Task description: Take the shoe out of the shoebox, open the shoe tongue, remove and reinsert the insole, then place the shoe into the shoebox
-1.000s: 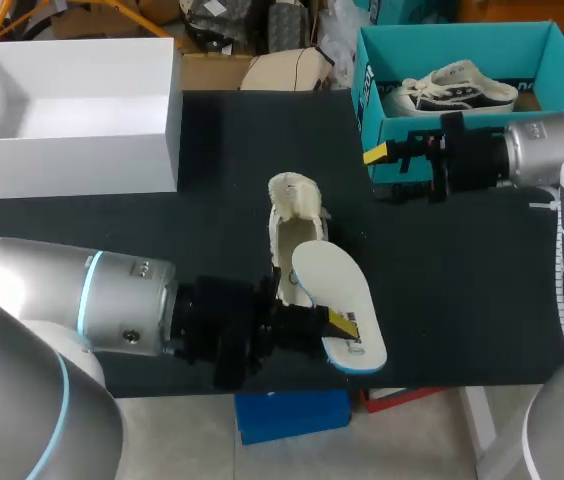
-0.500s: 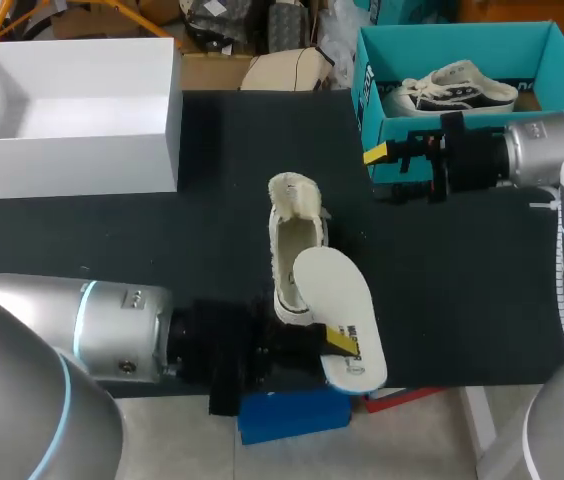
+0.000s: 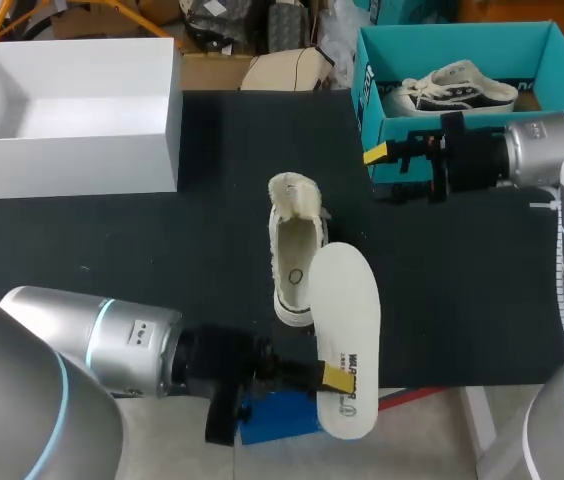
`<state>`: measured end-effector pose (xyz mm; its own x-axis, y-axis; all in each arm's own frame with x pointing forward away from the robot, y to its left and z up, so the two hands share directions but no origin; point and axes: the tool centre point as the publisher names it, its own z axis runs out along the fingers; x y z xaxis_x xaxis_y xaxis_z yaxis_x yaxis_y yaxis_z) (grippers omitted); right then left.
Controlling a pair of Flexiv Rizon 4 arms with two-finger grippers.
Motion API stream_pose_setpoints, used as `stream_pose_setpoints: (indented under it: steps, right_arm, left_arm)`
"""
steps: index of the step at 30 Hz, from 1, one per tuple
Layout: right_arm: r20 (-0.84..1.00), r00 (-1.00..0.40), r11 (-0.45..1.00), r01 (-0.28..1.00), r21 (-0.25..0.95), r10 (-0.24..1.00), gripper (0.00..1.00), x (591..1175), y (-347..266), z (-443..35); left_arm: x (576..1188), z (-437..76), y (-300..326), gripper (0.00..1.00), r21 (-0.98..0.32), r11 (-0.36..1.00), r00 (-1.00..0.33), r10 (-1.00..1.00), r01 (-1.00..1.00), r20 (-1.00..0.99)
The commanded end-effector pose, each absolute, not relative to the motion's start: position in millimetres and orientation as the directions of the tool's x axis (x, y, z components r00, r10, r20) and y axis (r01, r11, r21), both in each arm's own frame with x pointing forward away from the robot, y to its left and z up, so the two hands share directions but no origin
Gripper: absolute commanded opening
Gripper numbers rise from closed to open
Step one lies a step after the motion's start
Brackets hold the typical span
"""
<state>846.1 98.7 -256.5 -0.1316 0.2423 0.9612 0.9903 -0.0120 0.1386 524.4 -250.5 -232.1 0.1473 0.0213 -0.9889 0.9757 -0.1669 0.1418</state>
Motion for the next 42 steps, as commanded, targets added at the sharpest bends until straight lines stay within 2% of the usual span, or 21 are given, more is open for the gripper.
stream_pose_setpoints:
  steps: [1,14,42]
  right_arm:
    - [0.961,-0.132,-0.014,0.990,0.139,0.243,1.00,845.9,100.1,-257.4]
    - [0.961,-0.132,-0.014,0.990,0.139,0.243,1.00,845.9,100.1,-257.4]
    - [0.961,-0.132,-0.014,0.990,0.139,0.243,1.00,845.9,100.1,-257.4]
  left_arm:
    - [533.4,-242.8,-244.6,0.00,0.179,-0.167,0.178,-0.019,0.970,-0.984]
    - [575.3,-263.9,-225.2,0.00,0.143,-0.125,0.146,0.019,0.982,-0.989]
    - [700.9,-271.7,-216.2,0.00,0.179,-0.090,0.186,0.082,0.980,-0.979]
